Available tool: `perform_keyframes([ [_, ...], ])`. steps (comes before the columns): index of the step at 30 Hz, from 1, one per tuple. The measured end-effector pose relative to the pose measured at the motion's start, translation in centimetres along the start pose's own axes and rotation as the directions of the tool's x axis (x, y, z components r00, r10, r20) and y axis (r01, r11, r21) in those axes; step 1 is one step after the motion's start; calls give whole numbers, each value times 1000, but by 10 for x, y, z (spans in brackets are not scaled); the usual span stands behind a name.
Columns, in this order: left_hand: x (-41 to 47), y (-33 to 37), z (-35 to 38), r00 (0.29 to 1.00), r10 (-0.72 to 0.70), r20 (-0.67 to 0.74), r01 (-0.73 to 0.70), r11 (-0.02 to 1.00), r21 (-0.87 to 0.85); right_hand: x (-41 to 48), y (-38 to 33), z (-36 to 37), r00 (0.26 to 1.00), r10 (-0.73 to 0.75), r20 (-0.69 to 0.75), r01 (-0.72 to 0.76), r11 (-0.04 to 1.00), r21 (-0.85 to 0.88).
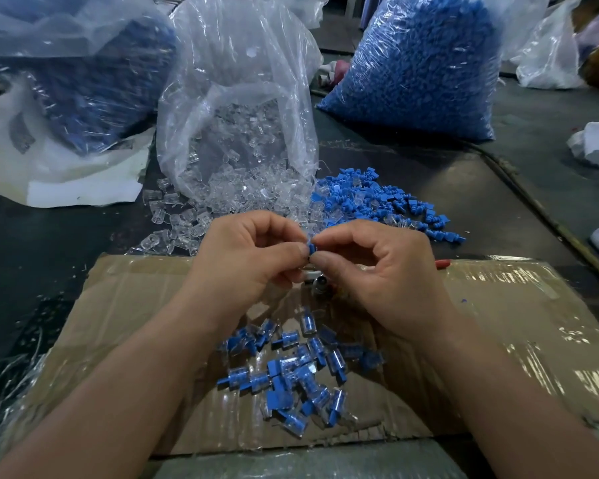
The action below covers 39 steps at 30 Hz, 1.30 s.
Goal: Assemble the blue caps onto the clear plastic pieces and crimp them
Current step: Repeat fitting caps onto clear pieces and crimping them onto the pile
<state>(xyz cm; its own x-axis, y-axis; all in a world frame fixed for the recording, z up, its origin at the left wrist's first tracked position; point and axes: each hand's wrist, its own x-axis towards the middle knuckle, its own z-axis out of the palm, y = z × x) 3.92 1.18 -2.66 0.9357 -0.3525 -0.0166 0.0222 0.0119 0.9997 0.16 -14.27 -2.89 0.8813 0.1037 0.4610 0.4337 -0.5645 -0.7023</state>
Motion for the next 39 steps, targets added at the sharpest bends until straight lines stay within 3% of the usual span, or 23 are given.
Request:
perform_keyframes([
  [6, 0, 3, -3, 989, -94, 110, 110, 982, -152, 0, 2, -1, 997, -70, -24, 70, 997, 15],
  [12, 2, 1, -6, 977, -125, 173, 153, 975, -162, 0, 2, -4, 995, -99, -26, 99, 995, 25],
  [27, 2, 1, -4, 978, -99, 185, 133, 974, -183, 0, 4, -7, 974, -223, -24, 220, 971, -88],
  [39, 2, 0, -4, 978, -104, 183, 137, 975, -177, -1, 5, -7, 980, -198, -6, 197, 978, -64],
])
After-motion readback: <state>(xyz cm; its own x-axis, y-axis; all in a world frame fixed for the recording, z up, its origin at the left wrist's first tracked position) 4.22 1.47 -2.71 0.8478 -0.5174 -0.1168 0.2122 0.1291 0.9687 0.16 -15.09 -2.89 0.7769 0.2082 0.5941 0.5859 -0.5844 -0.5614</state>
